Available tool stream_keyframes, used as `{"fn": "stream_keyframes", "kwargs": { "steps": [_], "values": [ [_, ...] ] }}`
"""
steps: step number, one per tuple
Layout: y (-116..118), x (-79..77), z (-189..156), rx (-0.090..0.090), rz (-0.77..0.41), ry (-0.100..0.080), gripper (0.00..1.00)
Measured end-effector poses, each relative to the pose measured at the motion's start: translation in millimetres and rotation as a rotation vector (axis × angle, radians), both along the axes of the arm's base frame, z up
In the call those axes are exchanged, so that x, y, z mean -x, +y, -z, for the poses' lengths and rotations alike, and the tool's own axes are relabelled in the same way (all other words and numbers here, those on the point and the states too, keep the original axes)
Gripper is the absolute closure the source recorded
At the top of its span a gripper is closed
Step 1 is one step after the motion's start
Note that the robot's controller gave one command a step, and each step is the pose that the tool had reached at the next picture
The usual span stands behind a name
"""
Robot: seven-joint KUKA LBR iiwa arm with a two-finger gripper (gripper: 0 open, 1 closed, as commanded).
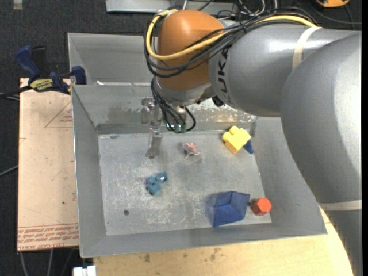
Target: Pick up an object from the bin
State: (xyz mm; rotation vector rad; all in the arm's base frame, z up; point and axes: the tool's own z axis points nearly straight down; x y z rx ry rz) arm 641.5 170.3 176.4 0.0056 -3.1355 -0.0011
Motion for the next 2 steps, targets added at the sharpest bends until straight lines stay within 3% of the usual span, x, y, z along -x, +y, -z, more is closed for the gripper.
{"fn": "stream_keyframes", "kwargs": {
  "steps": [1,2],
  "values": [
    [-14.6,54.5,107.5,-0.002,-0.522,-0.004,0.00],
    [-21.1,69.3,74.8,-0.002,-0.477,-0.008,0.00]
  ]
}}
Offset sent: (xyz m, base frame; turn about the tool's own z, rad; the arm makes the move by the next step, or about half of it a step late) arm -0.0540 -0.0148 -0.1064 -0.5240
